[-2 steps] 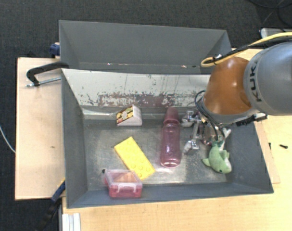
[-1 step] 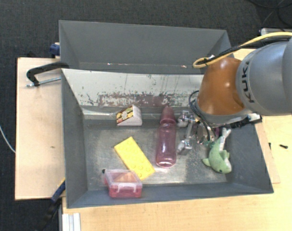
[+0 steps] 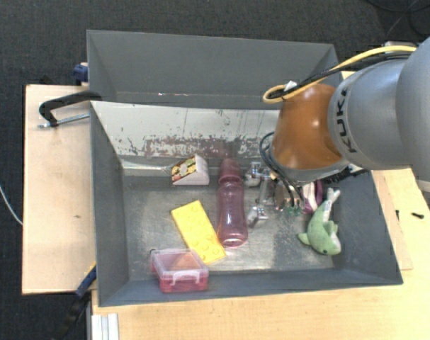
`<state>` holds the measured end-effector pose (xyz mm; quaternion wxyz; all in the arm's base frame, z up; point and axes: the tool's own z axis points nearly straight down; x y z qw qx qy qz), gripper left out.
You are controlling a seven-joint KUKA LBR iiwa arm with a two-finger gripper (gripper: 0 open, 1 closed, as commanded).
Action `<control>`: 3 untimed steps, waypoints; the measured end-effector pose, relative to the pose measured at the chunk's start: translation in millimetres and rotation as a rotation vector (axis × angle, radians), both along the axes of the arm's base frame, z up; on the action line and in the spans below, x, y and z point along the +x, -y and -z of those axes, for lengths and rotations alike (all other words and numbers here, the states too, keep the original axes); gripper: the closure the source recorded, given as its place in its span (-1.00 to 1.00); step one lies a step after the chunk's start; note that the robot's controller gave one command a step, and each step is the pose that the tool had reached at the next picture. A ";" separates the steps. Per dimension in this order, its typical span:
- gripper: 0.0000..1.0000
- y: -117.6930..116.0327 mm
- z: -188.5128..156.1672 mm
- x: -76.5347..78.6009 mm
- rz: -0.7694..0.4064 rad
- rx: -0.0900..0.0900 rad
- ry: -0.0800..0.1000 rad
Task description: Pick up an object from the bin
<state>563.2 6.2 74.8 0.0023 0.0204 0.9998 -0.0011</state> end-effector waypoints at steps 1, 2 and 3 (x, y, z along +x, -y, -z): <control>-1.00 -18.3 0.7 9.5 -0.124 0.001 0.001; -1.00 -55.5 -4.8 21.9 0.140 0.003 -0.001; -1.00 -97.0 -5.4 2.8 0.355 0.004 -0.002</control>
Offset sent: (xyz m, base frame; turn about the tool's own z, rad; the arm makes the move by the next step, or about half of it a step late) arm 0.0291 0.0838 0.0091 0.1993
